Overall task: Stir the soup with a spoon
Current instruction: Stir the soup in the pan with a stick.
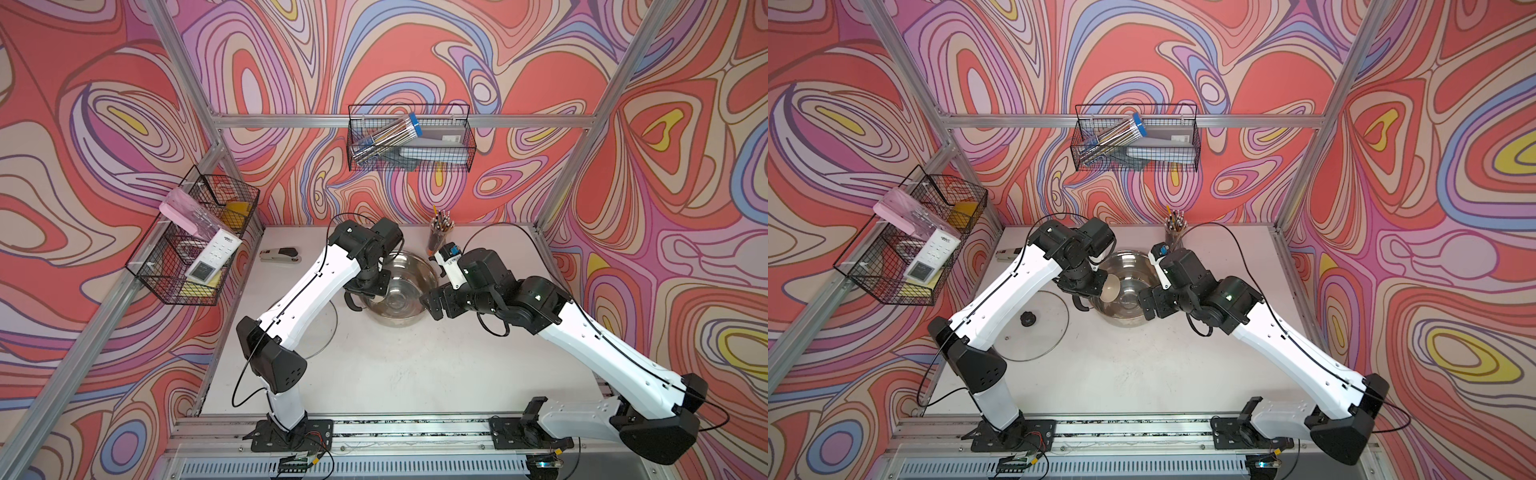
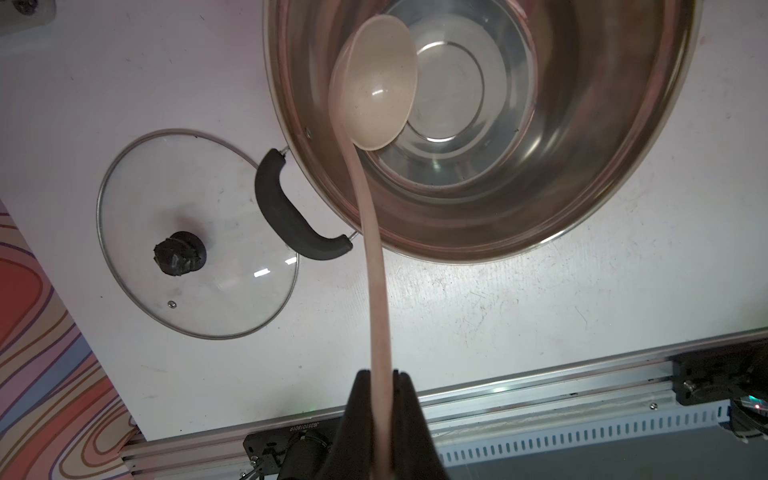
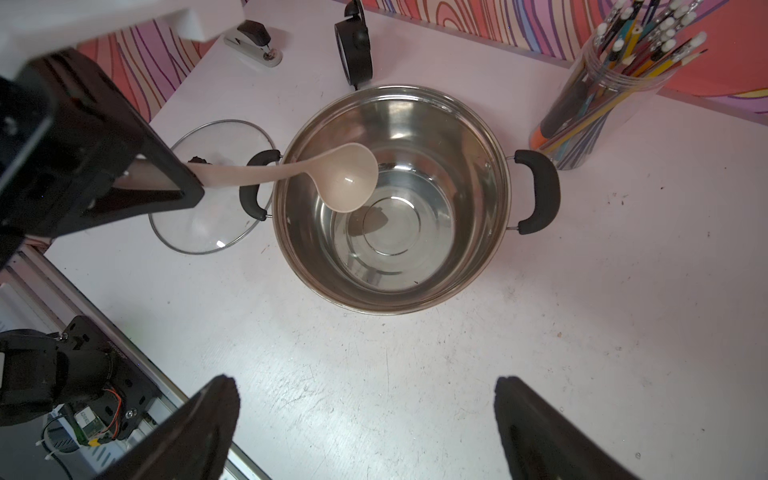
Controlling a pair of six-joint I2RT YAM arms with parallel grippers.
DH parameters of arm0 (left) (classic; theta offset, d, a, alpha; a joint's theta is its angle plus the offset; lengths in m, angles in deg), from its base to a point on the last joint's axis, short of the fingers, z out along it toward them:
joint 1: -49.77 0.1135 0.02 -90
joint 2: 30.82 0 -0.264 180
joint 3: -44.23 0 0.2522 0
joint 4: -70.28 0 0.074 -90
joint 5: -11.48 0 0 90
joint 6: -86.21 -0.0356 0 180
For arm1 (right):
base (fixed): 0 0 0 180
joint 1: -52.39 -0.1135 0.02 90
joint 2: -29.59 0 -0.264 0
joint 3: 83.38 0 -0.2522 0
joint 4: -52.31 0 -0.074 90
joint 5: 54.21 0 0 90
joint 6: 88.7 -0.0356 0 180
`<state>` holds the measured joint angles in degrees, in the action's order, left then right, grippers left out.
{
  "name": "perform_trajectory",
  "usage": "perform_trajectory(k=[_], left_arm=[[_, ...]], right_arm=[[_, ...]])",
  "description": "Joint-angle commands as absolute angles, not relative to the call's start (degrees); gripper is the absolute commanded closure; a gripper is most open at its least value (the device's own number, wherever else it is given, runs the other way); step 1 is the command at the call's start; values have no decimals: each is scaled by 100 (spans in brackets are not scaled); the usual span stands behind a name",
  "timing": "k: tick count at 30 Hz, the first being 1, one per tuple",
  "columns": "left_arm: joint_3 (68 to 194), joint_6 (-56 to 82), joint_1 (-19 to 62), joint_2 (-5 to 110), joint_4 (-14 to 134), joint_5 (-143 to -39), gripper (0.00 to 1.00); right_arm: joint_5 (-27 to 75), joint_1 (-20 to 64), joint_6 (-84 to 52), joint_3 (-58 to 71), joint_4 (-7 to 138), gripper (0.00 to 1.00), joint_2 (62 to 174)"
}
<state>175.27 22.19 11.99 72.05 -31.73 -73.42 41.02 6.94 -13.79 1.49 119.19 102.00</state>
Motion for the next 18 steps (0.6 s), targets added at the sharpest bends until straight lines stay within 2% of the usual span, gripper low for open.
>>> perform_trajectory(k=[1, 12, 18], left_arm=[[17997, 2006, 1207, 7494, -3217, -7031, 100], [19051, 1986, 1014, 8422, -2778, -7742, 100], [19025, 2020, 697, 8464, -2713, -8052, 100]], right_arm=[[4165, 678, -1412, 212, 11896, 2, 10045], [4385, 678, -1483, 235, 12067, 2, 9841], [4411, 679, -1514, 261, 12092, 2, 9806]])
